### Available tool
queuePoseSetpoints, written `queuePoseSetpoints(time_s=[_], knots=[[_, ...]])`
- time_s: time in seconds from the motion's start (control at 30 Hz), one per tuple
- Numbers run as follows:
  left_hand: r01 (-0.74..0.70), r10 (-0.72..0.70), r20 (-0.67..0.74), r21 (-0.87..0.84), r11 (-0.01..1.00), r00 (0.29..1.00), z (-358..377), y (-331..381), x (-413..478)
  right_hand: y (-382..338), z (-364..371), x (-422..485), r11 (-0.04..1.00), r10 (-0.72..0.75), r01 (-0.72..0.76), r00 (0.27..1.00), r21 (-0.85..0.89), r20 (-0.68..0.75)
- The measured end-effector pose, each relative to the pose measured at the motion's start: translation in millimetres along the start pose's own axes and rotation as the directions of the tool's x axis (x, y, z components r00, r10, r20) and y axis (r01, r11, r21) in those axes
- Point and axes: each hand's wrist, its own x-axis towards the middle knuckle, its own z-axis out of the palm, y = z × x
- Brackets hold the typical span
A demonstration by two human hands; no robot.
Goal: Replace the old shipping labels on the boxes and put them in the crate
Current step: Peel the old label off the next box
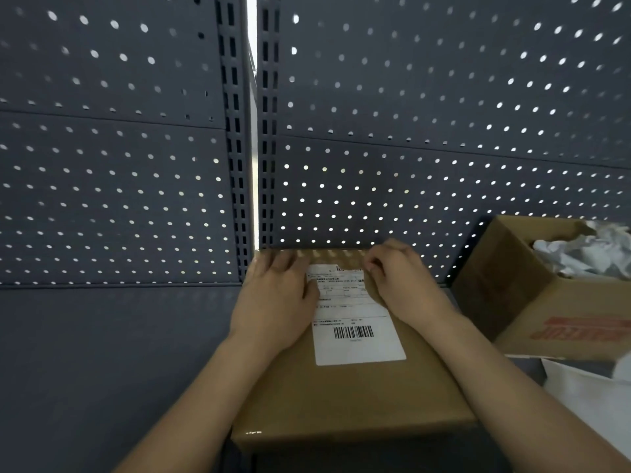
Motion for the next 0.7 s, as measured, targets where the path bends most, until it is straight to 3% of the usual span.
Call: queuePoseSetpoints(time_s=[0.33, 0.7], knots=[[-0.003, -0.008, -0.088, -0.118, 0.993, 0.996, -1.1, -0.7, -1.0, 8.6, 8.6, 0.7, 0.988, -0.139, 0.139, 0.990, -0.068, 0.006], [-0.022, 0.003, -0.129, -0.146, 0.989, 0.992, -2.9, 0.6, -2.0, 5.2, 8.1, 4.8, 0.984, -0.134, 0.138, 0.990, -0.112, 0.041]])
